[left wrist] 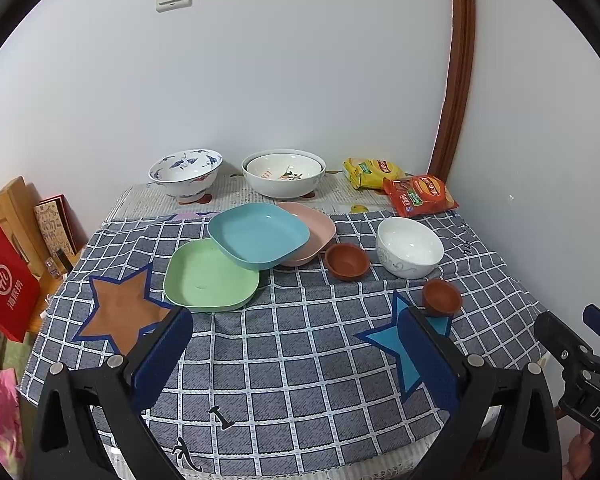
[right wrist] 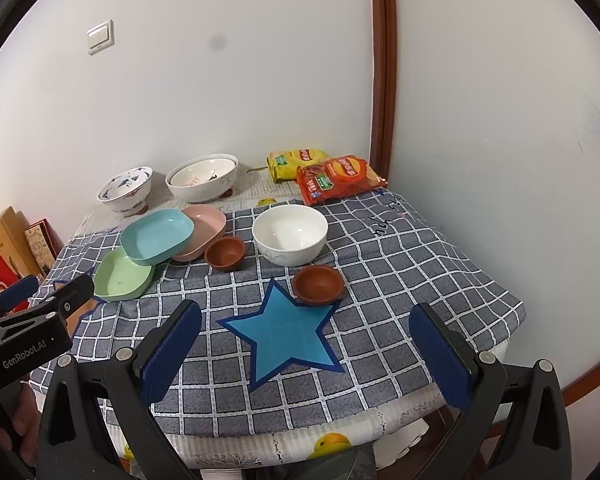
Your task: Organize plates and bowls
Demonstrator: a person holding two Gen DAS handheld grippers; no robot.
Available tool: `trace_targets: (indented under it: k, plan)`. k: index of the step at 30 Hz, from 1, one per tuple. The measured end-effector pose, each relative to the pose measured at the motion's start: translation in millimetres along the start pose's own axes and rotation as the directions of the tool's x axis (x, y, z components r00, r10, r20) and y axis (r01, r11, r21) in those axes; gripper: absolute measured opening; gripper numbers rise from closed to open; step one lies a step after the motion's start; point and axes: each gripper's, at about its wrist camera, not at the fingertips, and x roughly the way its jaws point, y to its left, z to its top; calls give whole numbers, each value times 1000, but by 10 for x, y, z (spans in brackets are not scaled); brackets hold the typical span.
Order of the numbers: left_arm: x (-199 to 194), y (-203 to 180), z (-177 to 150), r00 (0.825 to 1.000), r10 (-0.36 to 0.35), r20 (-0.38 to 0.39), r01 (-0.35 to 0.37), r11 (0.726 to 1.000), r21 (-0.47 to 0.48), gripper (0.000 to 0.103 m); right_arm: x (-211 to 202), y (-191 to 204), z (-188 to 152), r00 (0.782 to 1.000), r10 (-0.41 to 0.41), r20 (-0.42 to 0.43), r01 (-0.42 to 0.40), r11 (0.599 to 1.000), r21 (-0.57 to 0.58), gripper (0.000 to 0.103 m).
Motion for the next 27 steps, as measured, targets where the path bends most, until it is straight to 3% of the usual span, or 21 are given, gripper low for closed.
trace_targets:
  k: [27]
  plan:
    - [-21,-32,-55,1000,12,6,-12,1000,23,103,-10,-26,-8,1000,0,8,0,1000,12,103]
